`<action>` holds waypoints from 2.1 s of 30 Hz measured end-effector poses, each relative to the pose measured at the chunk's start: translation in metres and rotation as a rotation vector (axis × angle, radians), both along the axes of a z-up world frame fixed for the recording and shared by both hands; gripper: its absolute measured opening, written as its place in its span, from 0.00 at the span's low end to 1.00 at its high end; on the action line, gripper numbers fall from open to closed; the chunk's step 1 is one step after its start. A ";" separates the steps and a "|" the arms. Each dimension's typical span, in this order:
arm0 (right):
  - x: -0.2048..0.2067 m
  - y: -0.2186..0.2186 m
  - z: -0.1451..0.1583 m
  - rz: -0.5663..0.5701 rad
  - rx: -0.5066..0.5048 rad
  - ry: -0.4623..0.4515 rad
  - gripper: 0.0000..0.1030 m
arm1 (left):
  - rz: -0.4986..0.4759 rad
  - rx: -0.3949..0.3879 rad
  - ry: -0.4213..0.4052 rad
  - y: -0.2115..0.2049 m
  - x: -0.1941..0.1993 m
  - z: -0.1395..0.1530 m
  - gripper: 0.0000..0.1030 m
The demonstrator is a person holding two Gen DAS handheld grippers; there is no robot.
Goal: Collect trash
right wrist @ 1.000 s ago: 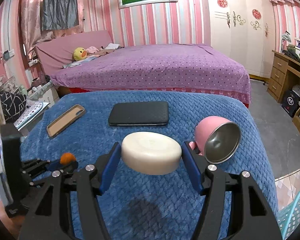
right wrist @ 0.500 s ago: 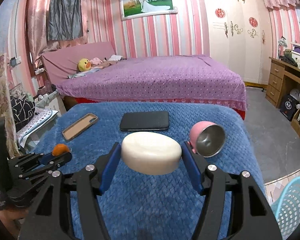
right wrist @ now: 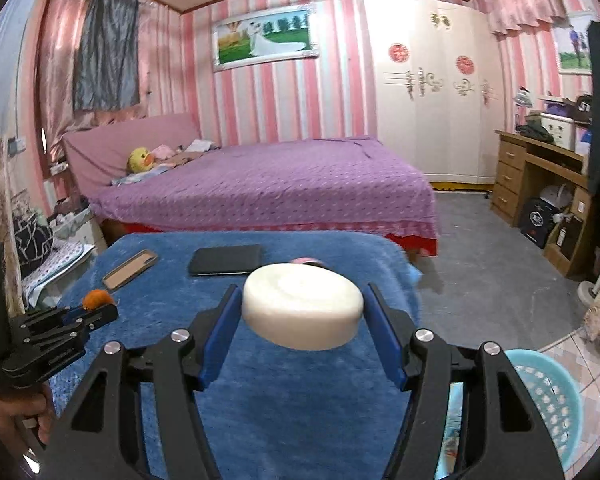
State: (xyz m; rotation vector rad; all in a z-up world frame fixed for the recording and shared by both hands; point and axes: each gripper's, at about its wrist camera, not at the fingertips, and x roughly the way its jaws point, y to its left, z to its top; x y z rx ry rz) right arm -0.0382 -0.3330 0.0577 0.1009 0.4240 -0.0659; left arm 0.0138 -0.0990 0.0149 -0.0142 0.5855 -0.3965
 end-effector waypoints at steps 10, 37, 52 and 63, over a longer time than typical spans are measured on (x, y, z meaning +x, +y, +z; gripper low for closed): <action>-0.053 -0.102 0.019 -0.203 -0.027 -0.031 0.60 | -0.212 -0.018 -0.010 -0.135 -0.025 0.023 0.19; -0.074 -0.166 0.017 -0.367 -0.036 -0.004 0.85 | -0.183 0.053 -0.040 -0.153 -0.035 0.003 0.94; 0.006 -0.015 -0.022 -0.124 0.135 -0.044 0.92 | 0.271 0.031 -0.058 0.099 -0.001 -0.013 0.95; 0.033 0.096 -0.051 0.038 -0.039 0.031 0.93 | 0.362 0.028 -0.100 0.151 -0.006 -0.021 0.95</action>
